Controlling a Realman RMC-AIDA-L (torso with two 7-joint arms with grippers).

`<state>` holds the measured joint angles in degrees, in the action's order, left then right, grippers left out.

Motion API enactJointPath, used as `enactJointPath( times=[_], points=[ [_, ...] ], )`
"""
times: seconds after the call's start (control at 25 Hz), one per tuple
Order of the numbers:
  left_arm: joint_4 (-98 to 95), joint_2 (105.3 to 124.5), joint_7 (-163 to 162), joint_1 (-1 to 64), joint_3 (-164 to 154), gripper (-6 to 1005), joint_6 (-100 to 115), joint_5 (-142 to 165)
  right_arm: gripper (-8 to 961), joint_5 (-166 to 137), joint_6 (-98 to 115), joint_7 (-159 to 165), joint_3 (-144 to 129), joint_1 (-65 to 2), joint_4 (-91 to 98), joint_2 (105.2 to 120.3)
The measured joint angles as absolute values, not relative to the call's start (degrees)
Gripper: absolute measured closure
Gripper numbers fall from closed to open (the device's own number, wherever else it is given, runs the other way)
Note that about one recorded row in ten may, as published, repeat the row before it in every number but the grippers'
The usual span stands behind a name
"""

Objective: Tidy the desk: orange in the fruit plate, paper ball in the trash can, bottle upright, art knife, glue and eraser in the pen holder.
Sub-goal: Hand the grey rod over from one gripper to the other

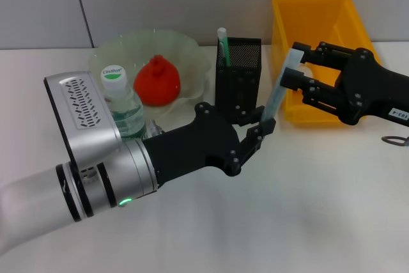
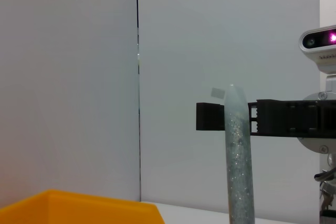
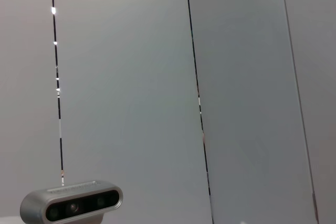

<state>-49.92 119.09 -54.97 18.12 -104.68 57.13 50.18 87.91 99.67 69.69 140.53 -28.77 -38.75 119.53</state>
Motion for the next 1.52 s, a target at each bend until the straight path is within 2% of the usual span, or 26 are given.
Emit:
enactJointPath(
  times=[0.4, 0.96, 1.16, 1.52],
  points=[
    [-49.92, 119.09, -54.92, 18.19, -104.67, 830, 57.23, 50.18, 475, 87.98, 99.2, 69.69, 139.34, -29.53, -37.38, 119.53],
    [-49.83, 119.09, -54.85, 18.2, -104.68, 829, 57.23, 50.19, 610, 87.98, 99.08, 69.69, 139.05, -29.2, -37.35, 119.53],
    [-49.83, 119.09, -54.36, 18.2, -104.67, 830, 57.22, 50.19, 693, 87.98, 99.09, 69.69, 139.04, -29.19, -37.35, 119.53],
    [-49.84, 119.09, -54.31, 18.35, -104.96, 829, 57.23, 50.11, 786, 87.98, 98.93, 69.69, 139.04, -29.54, -37.35, 119.53]
  ],
)
